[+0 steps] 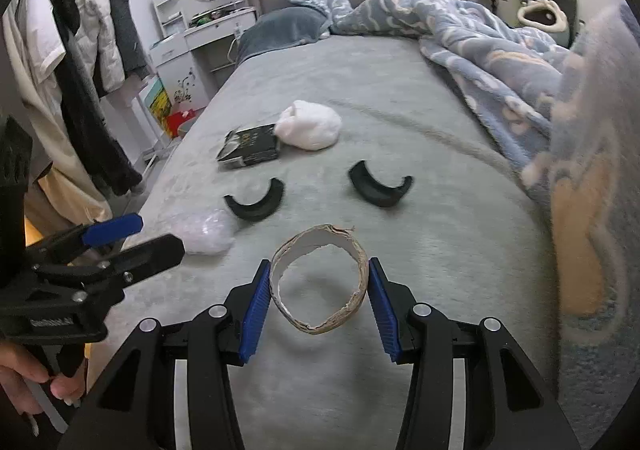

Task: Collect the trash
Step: 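Grasp the brown tape ring with the right tool while the left tool grasps the bubble wrap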

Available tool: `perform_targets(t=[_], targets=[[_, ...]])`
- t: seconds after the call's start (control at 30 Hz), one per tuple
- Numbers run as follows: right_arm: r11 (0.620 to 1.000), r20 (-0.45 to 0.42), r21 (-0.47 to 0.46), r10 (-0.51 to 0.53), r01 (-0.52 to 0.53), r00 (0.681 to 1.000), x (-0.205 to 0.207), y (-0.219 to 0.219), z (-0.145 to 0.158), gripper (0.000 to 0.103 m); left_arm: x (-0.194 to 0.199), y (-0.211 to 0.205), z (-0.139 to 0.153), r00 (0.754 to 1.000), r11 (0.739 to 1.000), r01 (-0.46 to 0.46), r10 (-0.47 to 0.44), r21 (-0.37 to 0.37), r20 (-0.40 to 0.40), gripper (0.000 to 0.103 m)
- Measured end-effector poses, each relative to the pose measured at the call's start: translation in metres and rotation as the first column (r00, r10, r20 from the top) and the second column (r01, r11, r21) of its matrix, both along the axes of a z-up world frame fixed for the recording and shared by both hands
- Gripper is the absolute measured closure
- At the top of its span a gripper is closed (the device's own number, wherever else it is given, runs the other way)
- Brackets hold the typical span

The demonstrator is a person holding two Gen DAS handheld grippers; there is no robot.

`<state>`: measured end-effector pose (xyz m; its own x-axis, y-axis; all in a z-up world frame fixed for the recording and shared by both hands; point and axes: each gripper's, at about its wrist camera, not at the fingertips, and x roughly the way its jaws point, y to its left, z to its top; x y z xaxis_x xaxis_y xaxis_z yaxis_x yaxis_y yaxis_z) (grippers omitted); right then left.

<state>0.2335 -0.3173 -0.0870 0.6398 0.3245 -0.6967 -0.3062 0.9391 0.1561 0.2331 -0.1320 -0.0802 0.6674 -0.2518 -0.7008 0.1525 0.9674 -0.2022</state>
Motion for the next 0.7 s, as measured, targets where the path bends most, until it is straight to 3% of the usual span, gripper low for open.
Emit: perform_targets(t=[0.37, 0.7], targets=[[1.0, 0.0, 0.019, -0.02, 0.02, 1.0, -0.006, -0.023, -0.001, 0.055, 0.018, -0.011, -0.019, 0.998, 0.999, -0.032, 0.033, 0.01, -0.058, 0.01], [0.999, 0.003, 0.03, -0.028, 0.028, 1.0, -0.009, -0.037, 0.001, 0.055, 0.024, -0.016, -0.024, 0.997, 0.999, -0.037, 0.039, 0.037, -0.062, 0.024]])
